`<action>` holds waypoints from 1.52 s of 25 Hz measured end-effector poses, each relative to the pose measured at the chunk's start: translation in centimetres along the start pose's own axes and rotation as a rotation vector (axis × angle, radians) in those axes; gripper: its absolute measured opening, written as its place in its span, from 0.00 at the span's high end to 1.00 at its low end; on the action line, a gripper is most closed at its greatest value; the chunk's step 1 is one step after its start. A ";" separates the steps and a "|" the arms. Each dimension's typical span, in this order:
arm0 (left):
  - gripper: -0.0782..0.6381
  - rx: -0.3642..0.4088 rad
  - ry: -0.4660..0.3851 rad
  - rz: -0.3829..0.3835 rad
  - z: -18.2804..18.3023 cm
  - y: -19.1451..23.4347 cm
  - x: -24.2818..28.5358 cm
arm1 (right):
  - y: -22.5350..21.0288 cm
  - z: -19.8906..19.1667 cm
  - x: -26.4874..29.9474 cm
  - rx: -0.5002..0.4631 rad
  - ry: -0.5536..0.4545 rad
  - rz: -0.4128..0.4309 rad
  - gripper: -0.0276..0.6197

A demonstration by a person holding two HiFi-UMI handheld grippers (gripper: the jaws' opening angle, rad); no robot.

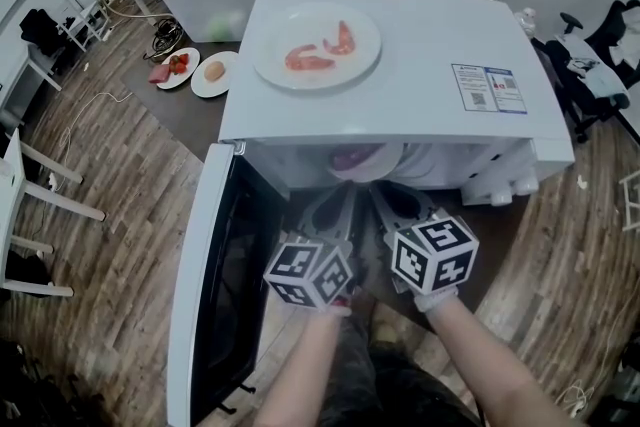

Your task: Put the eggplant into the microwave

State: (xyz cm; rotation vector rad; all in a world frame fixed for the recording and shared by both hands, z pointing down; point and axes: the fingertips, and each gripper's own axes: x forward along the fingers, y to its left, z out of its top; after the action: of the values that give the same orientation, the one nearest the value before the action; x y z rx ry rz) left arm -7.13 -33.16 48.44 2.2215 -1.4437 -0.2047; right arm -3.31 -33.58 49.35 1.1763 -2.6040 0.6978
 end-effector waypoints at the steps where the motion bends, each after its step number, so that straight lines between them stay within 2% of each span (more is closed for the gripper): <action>1: 0.89 0.000 -0.001 -0.001 0.1 0.0 0.1 | 0.0 0.1 0.1 0.001 -0.002 0.001 0.95; 22: 0.89 0.006 0.031 -0.039 0.7 -0.2 2.1 | -0.9 1.7 1.2 0.029 -0.025 -0.008 0.95; 38: 0.89 0.001 0.022 -0.050 1.4 -0.2 2.8 | -1.0 2.1 1.7 0.043 -0.035 -0.018 0.95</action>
State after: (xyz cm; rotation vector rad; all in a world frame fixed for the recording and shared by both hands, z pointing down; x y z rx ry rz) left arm -6.22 -36.02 47.50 2.2552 -1.3774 -0.1957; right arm -3.66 -36.34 48.52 1.2337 -2.6158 0.7392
